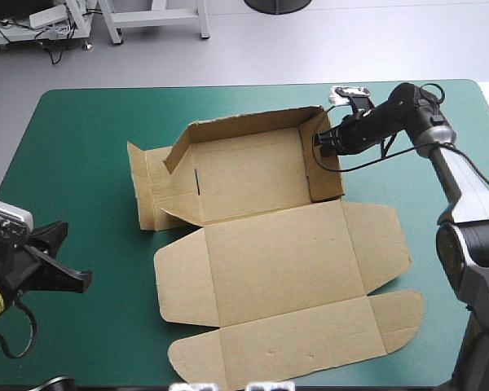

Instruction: Fold the box

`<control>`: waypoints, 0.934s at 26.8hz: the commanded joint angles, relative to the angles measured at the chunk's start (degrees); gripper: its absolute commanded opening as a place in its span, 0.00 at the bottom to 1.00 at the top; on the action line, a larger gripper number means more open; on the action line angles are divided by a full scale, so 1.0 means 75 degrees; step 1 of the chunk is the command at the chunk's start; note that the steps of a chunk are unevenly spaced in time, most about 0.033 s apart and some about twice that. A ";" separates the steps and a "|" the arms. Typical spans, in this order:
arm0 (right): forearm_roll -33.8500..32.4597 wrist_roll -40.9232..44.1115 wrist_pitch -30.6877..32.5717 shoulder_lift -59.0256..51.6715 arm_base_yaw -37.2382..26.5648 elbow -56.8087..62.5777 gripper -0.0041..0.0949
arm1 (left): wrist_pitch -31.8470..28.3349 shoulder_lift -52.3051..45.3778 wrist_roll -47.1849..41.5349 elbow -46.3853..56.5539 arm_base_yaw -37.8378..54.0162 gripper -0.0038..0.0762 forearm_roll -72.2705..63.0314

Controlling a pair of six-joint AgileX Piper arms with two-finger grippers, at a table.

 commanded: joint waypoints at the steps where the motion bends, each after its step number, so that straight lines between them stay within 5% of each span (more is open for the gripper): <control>1: -0.0237 -0.0034 0.0844 -0.0149 0.0132 -0.0001 0.04 | 0.0332 0.0053 -0.0119 -0.0015 -0.0017 0.04 0.0252; 14: -0.0448 -0.0020 0.0770 0.0089 0.0132 -0.0001 0.07 | 0.0322 0.0053 0.0251 -0.0011 -0.0017 0.04 -0.0559; 21: -0.0486 -0.0026 0.0323 0.0176 0.0288 -0.0070 0.35 | 0.0322 0.0053 0.0311 -0.0011 -0.0017 0.04 -0.0544; 25: -0.0472 -0.0026 0.0229 0.0161 0.0344 -0.0452 0.39 | 0.0322 0.0053 0.0458 -0.0011 -0.0017 0.04 -0.0518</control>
